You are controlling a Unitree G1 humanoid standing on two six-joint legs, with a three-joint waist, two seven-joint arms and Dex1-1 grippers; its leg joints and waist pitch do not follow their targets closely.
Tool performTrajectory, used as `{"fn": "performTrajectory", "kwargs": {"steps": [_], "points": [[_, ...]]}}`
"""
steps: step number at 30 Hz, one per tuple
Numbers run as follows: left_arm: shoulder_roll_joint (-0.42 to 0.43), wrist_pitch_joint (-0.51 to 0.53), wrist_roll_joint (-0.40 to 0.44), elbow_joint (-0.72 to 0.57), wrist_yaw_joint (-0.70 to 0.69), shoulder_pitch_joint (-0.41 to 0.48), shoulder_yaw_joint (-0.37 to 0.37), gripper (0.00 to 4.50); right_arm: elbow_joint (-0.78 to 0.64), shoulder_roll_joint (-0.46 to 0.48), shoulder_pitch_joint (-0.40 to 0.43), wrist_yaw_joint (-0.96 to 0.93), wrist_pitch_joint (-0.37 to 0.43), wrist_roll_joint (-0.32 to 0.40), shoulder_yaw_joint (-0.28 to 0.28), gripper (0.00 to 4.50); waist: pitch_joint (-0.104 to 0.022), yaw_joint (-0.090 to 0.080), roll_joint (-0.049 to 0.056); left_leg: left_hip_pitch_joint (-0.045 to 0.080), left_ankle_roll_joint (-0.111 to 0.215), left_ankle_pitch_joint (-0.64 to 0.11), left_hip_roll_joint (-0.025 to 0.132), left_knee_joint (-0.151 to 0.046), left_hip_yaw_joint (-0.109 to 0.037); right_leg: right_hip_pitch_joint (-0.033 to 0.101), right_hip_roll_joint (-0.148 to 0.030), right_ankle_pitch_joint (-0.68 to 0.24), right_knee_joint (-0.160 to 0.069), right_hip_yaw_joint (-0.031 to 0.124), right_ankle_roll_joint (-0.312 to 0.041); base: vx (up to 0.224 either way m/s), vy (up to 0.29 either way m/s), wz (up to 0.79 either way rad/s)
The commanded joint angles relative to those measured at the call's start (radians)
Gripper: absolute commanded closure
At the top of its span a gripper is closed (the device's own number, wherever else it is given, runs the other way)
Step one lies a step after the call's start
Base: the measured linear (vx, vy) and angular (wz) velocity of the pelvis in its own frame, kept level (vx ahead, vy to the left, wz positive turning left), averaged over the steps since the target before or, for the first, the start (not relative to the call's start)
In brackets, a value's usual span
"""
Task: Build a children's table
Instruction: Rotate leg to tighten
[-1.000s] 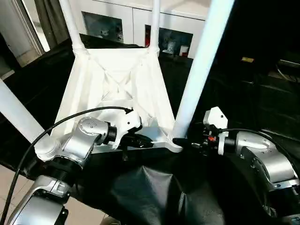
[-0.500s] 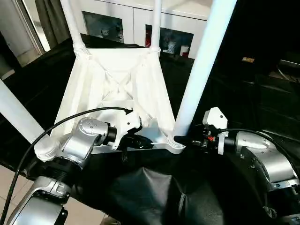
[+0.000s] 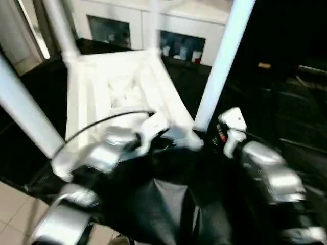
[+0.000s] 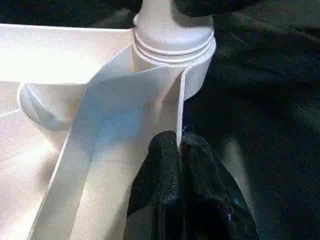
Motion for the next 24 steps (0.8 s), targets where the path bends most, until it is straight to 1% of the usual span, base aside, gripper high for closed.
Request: {"fn": "performTrajectory", "kwargs": {"steps": [1,2,3,4,6,7,8,11,12,13,14,15,16,17,18,19,20,21,22,23,24], "points": [[-0.045,0.029,0.001,0.023,0.135,-0.032,0.035,4.5,0.059,0.052,0.016,-0.088,0.056,-0.025,0.031,2.61,-0.053,-0.006,-0.007,0.015,-0.004,-0.347,0.03,-0.075,-0.026,0.029,-0.057,-0.587,-0.106,0.035,-0.093,0.0,0.0,0.0],[-0.06,0.032,0.008,0.033,0.164,-0.039,0.036,4.5,0.067,0.077,0.009,-0.127,0.058,-0.031,0.026,2.61,-0.056,-0.007,-0.008,0.014,-0.003,-0.341,0.031,-0.076,-0.027,0.032,-0.056,-0.552,-0.105,0.033,-0.096,0.0,0.0,0.0],[-0.083,0.034,0.018,0.045,0.2,-0.048,0.033,4.5,0.08,0.11,-0.004,-0.172,0.057,-0.039,0.027,2.61,-0.057,-0.008,-0.006,0.015,-0.002,-0.338,0.031,-0.077,-0.026,0.032,-0.054,-0.534,-0.105,0.033,-0.1,0.0,0.0,0.0],[-0.113,0.034,0.033,0.058,0.231,-0.06,0.024,4.5,0.096,0.153,-0.026,-0.219,0.048,-0.057,0.04,2.61,-0.058,-0.01,-0.005,0.012,-0.003,-0.326,0.032,-0.079,-0.026,0.035,-0.052,-0.488,-0.1,0.034,-0.109,0.0,0.0,0.0],[-0.124,0.029,0.039,0.061,0.233,-0.063,0.015,4.5,0.101,0.17,-0.037,-0.226,0.038,-0.059,0.047,2.61,-0.059,-0.014,-0.006,0.011,-0.004,-0.326,0.031,-0.08,-0.025,0.036,-0.05,-0.44,-0.096,0.035,-0.124,0.0,0.0,0.0],[-0.128,0.021,0.043,0.067,0.235,-0.066,0.012,4.5,0.107,0.178,-0.044,-0.228,0.028,-0.063,0.052,2.61,-0.062,-0.015,-0.005,0.011,0.001,-0.32,0.031,-0.078,-0.024,0.038,-0.051,-0.409,-0.093,0.037,-0.132,0.0,0.0,0.0],[-0.128,0.021,0.043,0.067,0.235,-0.066,0.012,4.5,0.107,0.178,-0.044,-0.228,0.028,-0.063,0.052,2.61,-0.062,-0.015,-0.005,0.011,0.008,-0.312,0.03,-0.077,-0.021,0.038,-0.05,-0.379,-0.091,0.038,-0.14,0.0,0.0,0.0],[-0.126,0.0,0.041,0.074,0.217,-0.067,0.005,4.5,0.125,0.189,-0.06,-0.243,0.008,-0.074,0.037,2.61,-0.065,-0.013,-0.006,0.009,0.021,-0.286,0.029,-0.074,-0.018,0.043,-0.051,-0.343,-0.086,0.039,-0.153,0.0,0.0,0.0],[-0.125,-0.005,0.041,0.075,0.215,-0.067,0.003,4.5,0.129,0.191,-0.063,-0.252,0.005,-0.074,0.032,2.61,-0.067,-0.013,-0.009,0.009,0.026,-0.275,0.029,-0.072,-0.017,0.044,-0.051,-0.331,-0.084,0.04,-0.158,0.0,0.0,0.0],[-0.119,-0.006,0.038,0.069,0.207,-0.062,0.004,4.5,0.127,0.188,-0.064,-0.246,-0.003,-0.064,0.023,2.26,-0.068,-0.012,-0.011,0.009,0.03,-0.267,0.029,-0.071,-0.016,0.045,-0.051,-0.326,-0.084,0.04,-0.161,0.0,0.0,0.0],[-0.113,-0.016,0.035,0.066,0.195,-0.059,0.004,4.5,0.127,0.183,-0.067,-0.252,-0.008,-0.068,0.017,2.05,-0.068,-0.011,-0.01,0.01,0.031,-0.264,0.03,-0.072,-0.016,0.045,-0.052,-0.326,-0.083,0.04,-0.163,0.0,0.0,0.0],[-0.106,-0.016,0.03,0.06,0.182,-0.054,0.006,4.5,0.126,0.175,-0.068,-0.242,-0.018,-0.066,0.011,2.05,-0.068,-0.011,-0.009,0.01,0.033,-0.261,0.03,-0.071,-0.015,0.046,-0.053,-0.329,-0.083,0.039,-0.165,0.0,0.0,0.0],[-0.096,-0.014,0.027,0.051,0.165,-0.049,0.006,4.5,0.12,0.162,-0.069,-0.223,-0.021,-0.062,0.007,1.91,-0.069,-0.01,-0.008,0.009,0.032,-0.259,0.03,-0.072,-0.016,0.046,-0.053,-0.33,-0.083,0.039,-0.166,0.0,0.0,0.0],[-0.093,-0.016,0.027,0.049,0.159,-0.048,0.005,4.5,0.118,0.158,-0.07,-0.219,-0.021,-0.062,0.007,1.88,-0.068,-0.01,-0.008,0.009,0.032,-0.264,0.031,-0.072,-0.016,0.046,-0.052,-0.338,-0.084,0.038,-0.165,0.0,0.0,0.0],[-0.085,-0.022,0.026,0.043,0.143,-0.044,0.002,4.5,0.113,0.149,-0.07,-0.208,-0.021,-0.06,0.005,1.69,-0.069,-0.01,-0.008,0.009,0.032,-0.266,0.031,-0.073,-0.016,0.047,-0.053,-0.343,-0.085,0.038,-0.164,0.0,0.0,0.0],[-0.064,-0.025,0.018,0.027,0.101,-0.032,-0.001,4.5,0.096,0.117,-0.071,-0.15,-0.007,-0.048,0.013,1.57,-0.071,-0.01,-0.008,0.008,0.031,-0.26,0.032,-0.072,-0.018,0.051,-0.053,-0.331,-0.081,0.038,-0.166,0.0,0.0,0.0],[-0.044,-0.035,0.01,0.012,0.06,-0.021,-0.003,4.5,0.075,0.08,-0.071,-0.081,0.026,-0.038,0.031,1.57,-0.072,-0.011,-0.007,0.007,0.035,-0.254,0.032,-0.072,-0.018,0.053,-0.051,-0.311,-0.078,0.037,-0.17,0.0,0.0,0.0],[-0.044,-0.035,0.01,0.012,0.06,-0.021,-0.003,4.5,0.075,0.08,-0.071,-0.081,0.026,-0.038,0.031,1.51,-0.072,-0.011,-0.008,0.006,0.039,-0.247,0.032,-0.071,-0.018,0.054,-0.05,-0.296,-0.077,0.037,-0.173,0.0,0.0,0.0],[-0.028,-0.036,-0.002,-0.005,0.023,-0.011,-0.003,4.5,0.046,0.044,-0.065,-0.014,0.05,-0.03,0.055,1.51,-0.075,-0.007,-0.006,0.01,0.043,-0.233,0.033,-0.068,-0.017,0.056,-0.05,-0.266,-0.073,0.037,-0.184,0.0,0.0,0.0],[-0.009,-0.054,-0.014,-0.023,-0.021,0.002,-0.007,4.5,0.017,0.008,-0.058,0.049,0.067,-0.024,0.078,1.51,-0.074,-0.011,-0.007,0.006,0.05,-0.224,0.033,-0.067,-0.014,0.055,-0.05,-0.246,-0.071,0.04,-0.192,0.0,0.0,0.0],[0.003,-0.066,-0.021,-0.034,-0.05,0.009,-0.01,4.5,-0.001,-0.014,-0.053,0.086,0.074,-0.02,0.092,1.51,-0.076,-0.008,-0.007,0.006,0.057,-0.211,0.032,-0.065,-0.013,0.058,-0.052,-0.231,-0.069,0.039,-0.198,0.0,0.0,0.0]]}}
